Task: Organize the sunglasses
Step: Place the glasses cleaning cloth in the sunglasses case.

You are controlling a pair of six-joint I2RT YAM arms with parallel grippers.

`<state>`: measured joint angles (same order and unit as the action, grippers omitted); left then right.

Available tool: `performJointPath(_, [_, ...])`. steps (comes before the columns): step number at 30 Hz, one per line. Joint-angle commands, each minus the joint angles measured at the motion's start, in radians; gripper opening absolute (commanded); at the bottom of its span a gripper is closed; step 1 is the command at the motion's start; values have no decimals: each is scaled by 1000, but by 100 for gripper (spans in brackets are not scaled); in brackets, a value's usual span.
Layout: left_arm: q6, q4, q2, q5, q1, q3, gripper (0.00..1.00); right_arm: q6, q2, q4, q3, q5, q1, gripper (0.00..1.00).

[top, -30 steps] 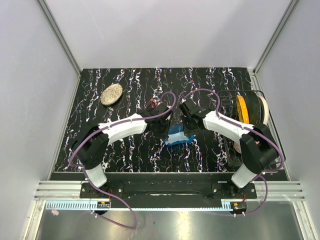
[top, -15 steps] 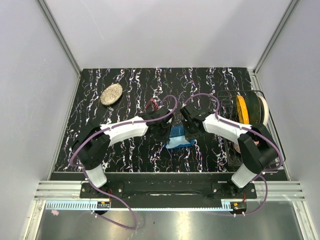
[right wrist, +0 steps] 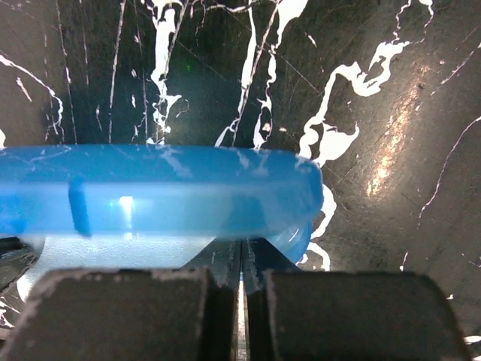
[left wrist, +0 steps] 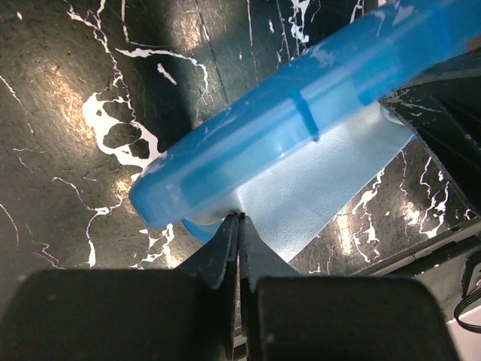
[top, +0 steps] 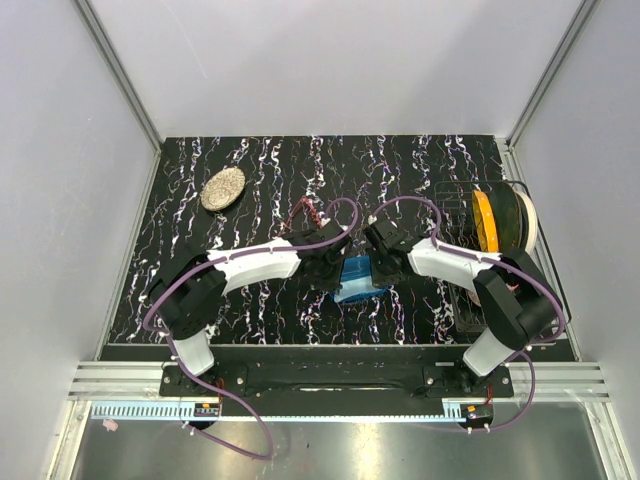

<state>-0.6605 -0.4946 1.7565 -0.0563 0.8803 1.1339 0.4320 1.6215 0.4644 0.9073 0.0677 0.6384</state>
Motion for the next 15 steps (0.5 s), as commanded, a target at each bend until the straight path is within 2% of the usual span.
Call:
performJointPath(1, [-22, 31, 9, 55, 13, -16, 0, 16, -57, -64, -19, 47, -5, 0])
performJointPath(15, [-33, 85, 12, 202, 58, -34, 0, 27, -137, -155, -102, 95, -5, 0])
